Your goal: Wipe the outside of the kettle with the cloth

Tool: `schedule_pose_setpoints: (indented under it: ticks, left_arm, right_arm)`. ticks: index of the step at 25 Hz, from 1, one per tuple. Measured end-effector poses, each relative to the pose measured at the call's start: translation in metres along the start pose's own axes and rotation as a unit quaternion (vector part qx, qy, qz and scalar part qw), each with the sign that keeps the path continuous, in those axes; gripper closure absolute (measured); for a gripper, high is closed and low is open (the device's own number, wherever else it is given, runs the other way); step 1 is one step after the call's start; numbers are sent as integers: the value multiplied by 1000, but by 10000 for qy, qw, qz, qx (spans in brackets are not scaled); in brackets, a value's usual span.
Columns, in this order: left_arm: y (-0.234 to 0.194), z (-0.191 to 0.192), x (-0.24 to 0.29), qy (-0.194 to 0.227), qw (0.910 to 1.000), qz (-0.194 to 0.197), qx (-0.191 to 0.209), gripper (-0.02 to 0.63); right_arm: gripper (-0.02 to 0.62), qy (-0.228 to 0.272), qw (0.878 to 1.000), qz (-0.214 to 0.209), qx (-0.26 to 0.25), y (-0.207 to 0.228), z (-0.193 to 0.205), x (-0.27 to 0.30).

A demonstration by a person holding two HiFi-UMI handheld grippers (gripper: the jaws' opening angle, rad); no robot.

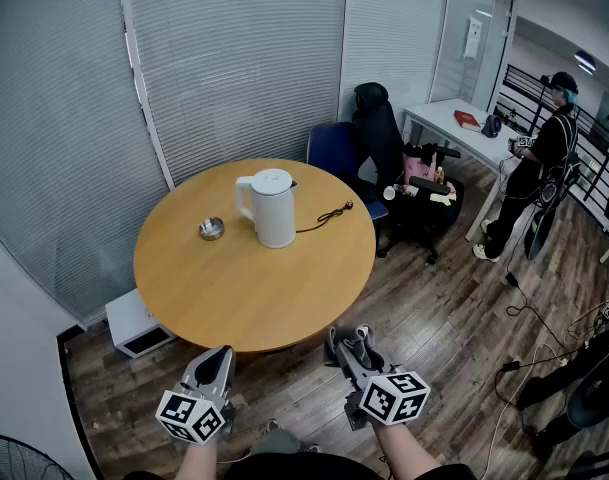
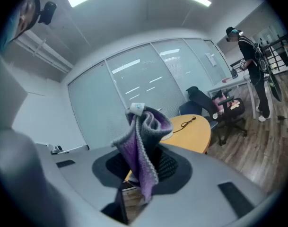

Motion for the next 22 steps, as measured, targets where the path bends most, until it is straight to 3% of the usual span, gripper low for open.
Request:
schedule_pose_setpoints:
  ticks: [12, 15, 22]
  left_arm:
    - [11, 18, 46, -164, 9994, 243, 160, 583]
    - [4, 19, 81, -170, 9993, 293, 128, 424]
    - [-18, 2, 168, -155, 9988, 404, 250, 388]
  right_arm:
    - [483, 72, 9998, 50, 171, 30, -2, 17]
    - [483, 75, 9999, 71, 135, 48, -11, 36]
    - [483, -5, 9999, 125, 18, 92, -46, 96]
Point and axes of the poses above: the fingertips, and each gripper's own axes: x forward along the fingers, y to its right, z out of its underside, the point moved 2 cm from there along -x, backward along the fingers, and after that the axes turned 15 degrees about -z, right-handed, at the moved point
